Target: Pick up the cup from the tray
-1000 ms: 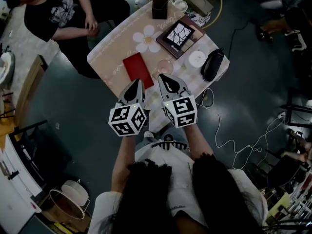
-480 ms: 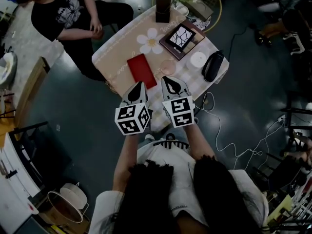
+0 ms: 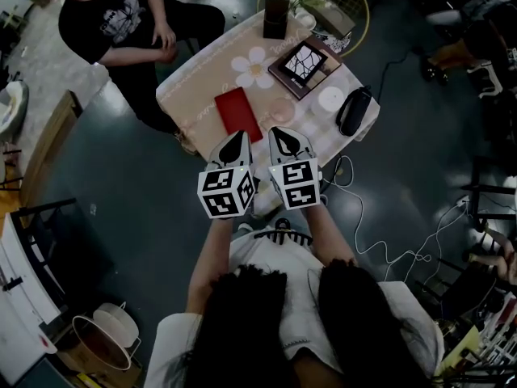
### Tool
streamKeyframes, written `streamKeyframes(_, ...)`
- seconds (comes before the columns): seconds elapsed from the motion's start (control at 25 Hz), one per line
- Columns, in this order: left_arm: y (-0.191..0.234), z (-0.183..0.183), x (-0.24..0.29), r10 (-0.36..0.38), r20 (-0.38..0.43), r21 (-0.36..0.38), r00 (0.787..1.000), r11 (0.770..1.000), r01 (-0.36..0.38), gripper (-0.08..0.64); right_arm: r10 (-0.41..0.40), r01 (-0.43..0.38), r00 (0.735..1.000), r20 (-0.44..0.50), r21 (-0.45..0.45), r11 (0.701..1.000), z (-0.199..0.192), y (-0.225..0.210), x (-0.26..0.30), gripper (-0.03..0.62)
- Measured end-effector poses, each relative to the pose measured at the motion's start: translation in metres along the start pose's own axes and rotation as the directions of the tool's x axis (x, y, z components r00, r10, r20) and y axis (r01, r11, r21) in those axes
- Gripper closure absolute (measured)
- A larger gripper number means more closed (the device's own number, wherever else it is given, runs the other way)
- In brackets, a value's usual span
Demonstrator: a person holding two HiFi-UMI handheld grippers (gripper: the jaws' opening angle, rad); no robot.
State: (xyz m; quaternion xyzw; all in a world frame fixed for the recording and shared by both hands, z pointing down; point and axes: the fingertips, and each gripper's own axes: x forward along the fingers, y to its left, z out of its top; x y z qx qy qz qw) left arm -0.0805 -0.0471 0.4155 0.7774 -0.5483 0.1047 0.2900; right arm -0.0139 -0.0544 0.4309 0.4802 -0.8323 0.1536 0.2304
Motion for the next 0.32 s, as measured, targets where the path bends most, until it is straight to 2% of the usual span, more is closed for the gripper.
streamKeyframes(0.32, 0.0, -0.0031, -0.003, -0.011, 0.0, 0.004, 1.0, 1.0, 0.011, 0.555, -0.016, 0.016, 1.0, -0.008, -0.019, 1.0, -0.0038, 0.0038, -0.0024, 0.586)
